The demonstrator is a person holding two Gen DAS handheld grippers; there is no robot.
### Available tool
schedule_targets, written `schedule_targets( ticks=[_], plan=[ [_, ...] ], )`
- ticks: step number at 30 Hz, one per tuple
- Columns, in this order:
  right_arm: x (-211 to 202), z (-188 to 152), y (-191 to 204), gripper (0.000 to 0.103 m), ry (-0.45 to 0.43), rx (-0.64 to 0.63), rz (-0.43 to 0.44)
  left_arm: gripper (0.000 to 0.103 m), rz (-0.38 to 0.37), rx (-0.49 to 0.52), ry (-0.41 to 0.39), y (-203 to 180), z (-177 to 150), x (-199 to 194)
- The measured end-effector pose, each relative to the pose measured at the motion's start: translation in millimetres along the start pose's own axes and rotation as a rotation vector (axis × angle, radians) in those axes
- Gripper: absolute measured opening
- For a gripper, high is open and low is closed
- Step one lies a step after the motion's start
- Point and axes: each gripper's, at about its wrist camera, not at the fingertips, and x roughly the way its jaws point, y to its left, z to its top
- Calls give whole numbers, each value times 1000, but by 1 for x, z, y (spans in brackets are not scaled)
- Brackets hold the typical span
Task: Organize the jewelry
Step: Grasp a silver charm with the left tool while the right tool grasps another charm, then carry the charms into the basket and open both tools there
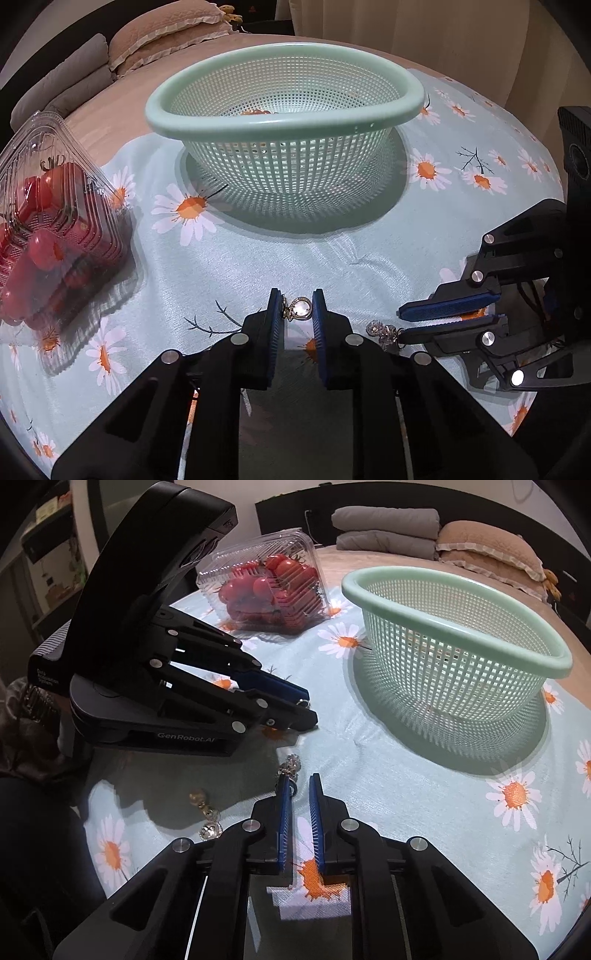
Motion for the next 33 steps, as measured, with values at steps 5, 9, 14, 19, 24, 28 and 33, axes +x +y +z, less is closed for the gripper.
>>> schedule_targets(
  ticks=[5, 9, 14, 19, 24, 28, 33],
  plan=[
    [-3, -1, -4, 3, 7, 21, 26, 18, -2, 3, 2, 1, -2, -4],
    [-11, -1, -9, 1, 3, 33, 12, 18, 3, 7, 4, 2, -4, -6],
    [-16, 1, -13, 5, -20, 53, 34, 17, 18, 4, 4, 4, -6, -9],
    [-12, 5, -7, 6, -29, 32, 35, 17, 35, -9, 5, 9, -8, -11],
    [-8, 8, 0, 43, -39, -1, 5, 17, 52, -17, 4, 13, -11, -14],
    [4, 9, 3, 35, -5, -5, 0, 17, 51, -24, 3, 15, -12, -14],
    [3, 6, -6, 7, -1, 15, -10, 18, 51, -35, -4, 17, -13, -15]
  ],
)
